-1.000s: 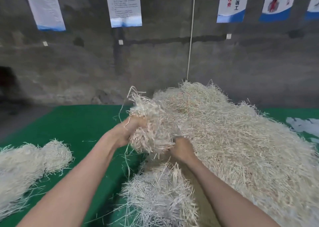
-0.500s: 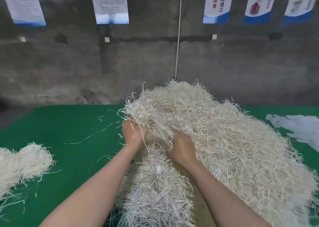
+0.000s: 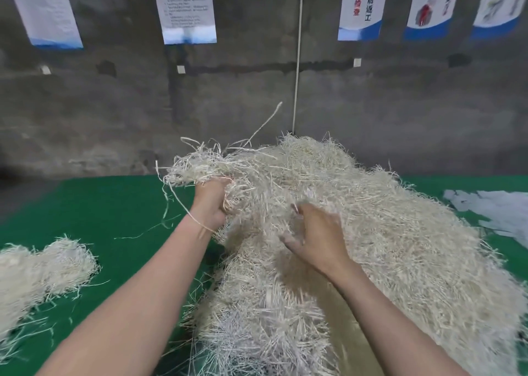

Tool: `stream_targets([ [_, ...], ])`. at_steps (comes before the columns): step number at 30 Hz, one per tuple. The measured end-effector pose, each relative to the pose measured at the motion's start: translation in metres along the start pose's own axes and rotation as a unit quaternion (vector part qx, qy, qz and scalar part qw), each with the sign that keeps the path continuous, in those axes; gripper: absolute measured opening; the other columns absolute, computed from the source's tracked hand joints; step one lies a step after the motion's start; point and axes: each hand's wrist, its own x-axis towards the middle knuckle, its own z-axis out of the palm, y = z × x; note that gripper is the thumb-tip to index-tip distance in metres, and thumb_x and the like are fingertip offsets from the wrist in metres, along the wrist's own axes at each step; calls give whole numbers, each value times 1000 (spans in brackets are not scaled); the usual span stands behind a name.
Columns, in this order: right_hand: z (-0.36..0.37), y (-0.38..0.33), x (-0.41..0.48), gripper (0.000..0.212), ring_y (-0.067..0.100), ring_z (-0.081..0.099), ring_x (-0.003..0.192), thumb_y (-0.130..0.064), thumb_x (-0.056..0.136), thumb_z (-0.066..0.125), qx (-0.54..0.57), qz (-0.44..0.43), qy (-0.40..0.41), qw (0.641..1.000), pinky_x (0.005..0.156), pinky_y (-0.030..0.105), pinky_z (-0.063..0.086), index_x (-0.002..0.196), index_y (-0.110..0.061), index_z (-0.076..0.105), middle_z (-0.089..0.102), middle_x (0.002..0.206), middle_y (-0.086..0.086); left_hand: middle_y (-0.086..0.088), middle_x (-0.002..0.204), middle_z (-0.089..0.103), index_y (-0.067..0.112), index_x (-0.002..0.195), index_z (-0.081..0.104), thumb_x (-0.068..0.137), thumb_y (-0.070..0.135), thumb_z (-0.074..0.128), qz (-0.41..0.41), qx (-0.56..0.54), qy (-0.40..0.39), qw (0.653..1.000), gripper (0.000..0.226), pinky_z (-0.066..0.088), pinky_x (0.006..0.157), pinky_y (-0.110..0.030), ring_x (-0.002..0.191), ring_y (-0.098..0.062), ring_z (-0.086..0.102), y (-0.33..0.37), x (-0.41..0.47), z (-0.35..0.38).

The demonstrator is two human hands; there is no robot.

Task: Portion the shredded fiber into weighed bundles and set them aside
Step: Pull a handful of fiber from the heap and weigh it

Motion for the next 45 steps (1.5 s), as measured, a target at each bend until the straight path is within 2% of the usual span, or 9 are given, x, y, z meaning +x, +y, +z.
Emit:
stream_targets([
  [5, -7, -55, 35, 118, 15, 5, 143, -35, 70, 76, 40, -17, -31, 999, 116, 45, 6, 147, -32, -14, -1, 156, -7, -8, 140, 45, 13, 106, 62, 86, 15, 60, 26, 37, -74, 996, 21, 49, 92, -49, 122, -31, 47, 3, -12, -1],
  [8, 6, -54, 48, 55, 18, 62, 95, -3, 83, 64, 266, 112, -181, 940, 90, 41, 53, 133, -10, 43, 58, 120, 12, -11, 132, 53, 11, 92, 65, 76, 19, 66, 45, 103, -171, 979, 18, 55, 74, -33, 96, -16, 60, 2, -23, -11],
  [12, 26, -55, 33, 12, 23, 59, 76, -3, 92, 49, 101, 23, -117, 988, 76, 36, 55, 86, -3, 60, 60, 86, 9, -12, 138, 46, 9, 115, 60, 57, 59, 75, -84, 274, -283, 915, 78, 45, 98, -39, 129, -29, 43, -13, -30, -19],
  [16, 38, -65, 16, 30, 21, 56, 87, -4, 86, 53, 63, -95, -113, 987, 86, 36, 51, 116, -5, 55, 56, 106, 11, 2, 80, 69, 3, 93, 60, 78, 24, 75, -18, 43, -44, 998, 30, 56, 58, -25, 78, -11, 69, -42, -17, -8],
  [22, 74, -2, -14, 73, 15, 32, 135, -17, 86, 61, 125, 51, -171, 976, 113, 37, 31, 146, -21, 18, 29, 147, 0, -3, 119, 52, 7, 119, 56, 88, 3, 58, -89, -200, 7, 976, 32, 43, 97, -26, 102, -22, 58, -26, -4, -24],
  [30, 42, 4, 6, 94, 18, 39, 132, -17, 70, 78, 293, 76, -198, 932, 104, 36, 42, 144, -34, 24, 32, 147, -1, 2, 53, 63, 10, 73, 54, 97, 6, 38, -20, -115, -44, 992, 30, 45, 36, -15, 39, -5, 59, -22, -14, -26],
  [36, 13, -44, 28, 135, 9, -23, 141, -24, 66, 82, 129, -188, -101, 968, 115, 49, 11, 134, -55, -30, -40, 146, -18, -13, 141, 41, 4, 134, 42, 85, -1, 55, -112, 181, -183, 960, 51, 50, 86, -15, 114, -16, 51, -30, -8, -5],
  [40, 17, -53, 30, 105, 11, 20, 140, 1, 70, 68, 122, -190, -190, 955, 107, 33, 29, 142, -54, 15, 15, 155, -10, -23, 111, 56, -4, 122, 47, 75, -13, 57, -118, 222, -211, 945, 49, 57, 66, -24, 84, -19, 62, -22, -20, -17],
  [45, 18, -54, 31, 50, 1, 55, 54, 12, 80, 60, 315, 20, -130, 940, 43, 19, 43, 121, -17, 57, 61, 90, -7, -17, 85, 71, 1, 80, 76, 70, 6, 71, -86, -66, -223, 969, 11, 59, 71, -30, 75, -21, 66, -10, -20, -72],
])
